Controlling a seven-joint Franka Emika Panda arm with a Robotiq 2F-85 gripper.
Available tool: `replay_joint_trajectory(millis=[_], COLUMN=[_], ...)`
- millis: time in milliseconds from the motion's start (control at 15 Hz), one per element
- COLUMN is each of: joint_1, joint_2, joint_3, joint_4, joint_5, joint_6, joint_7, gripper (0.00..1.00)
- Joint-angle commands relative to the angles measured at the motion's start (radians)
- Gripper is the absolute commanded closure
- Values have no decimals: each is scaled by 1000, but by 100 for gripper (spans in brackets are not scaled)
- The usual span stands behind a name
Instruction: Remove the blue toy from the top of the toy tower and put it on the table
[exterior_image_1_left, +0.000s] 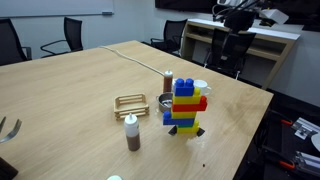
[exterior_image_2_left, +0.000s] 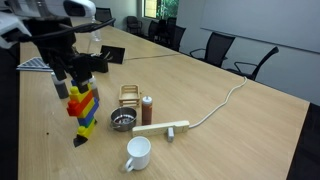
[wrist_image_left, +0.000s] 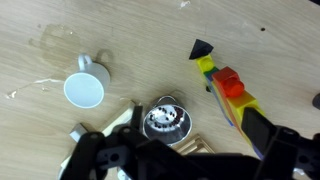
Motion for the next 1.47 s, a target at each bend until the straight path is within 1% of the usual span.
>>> replay_joint_trajectory(millis=[0, 333, 400, 533, 800, 1000, 1200, 1400], joint_1=[22, 49, 49, 50, 49, 66, 90, 107], joint_2=[86, 186, 156, 182, 185, 209, 255, 316], joint_3=[35, 87, 84, 89, 88, 104, 134, 154], joint_4=[90, 167, 124, 144, 150, 173, 206, 236], joint_5=[-77, -212, -177, -196, -197, -199, -236, -287], joint_6=[-43, -43, -7, -7, -10, -15, -20, 12], joint_7=[-77, -98, -69, -73, -81, -112, -116, -123], gripper=[0, 0, 0, 0, 0, 0, 0, 0])
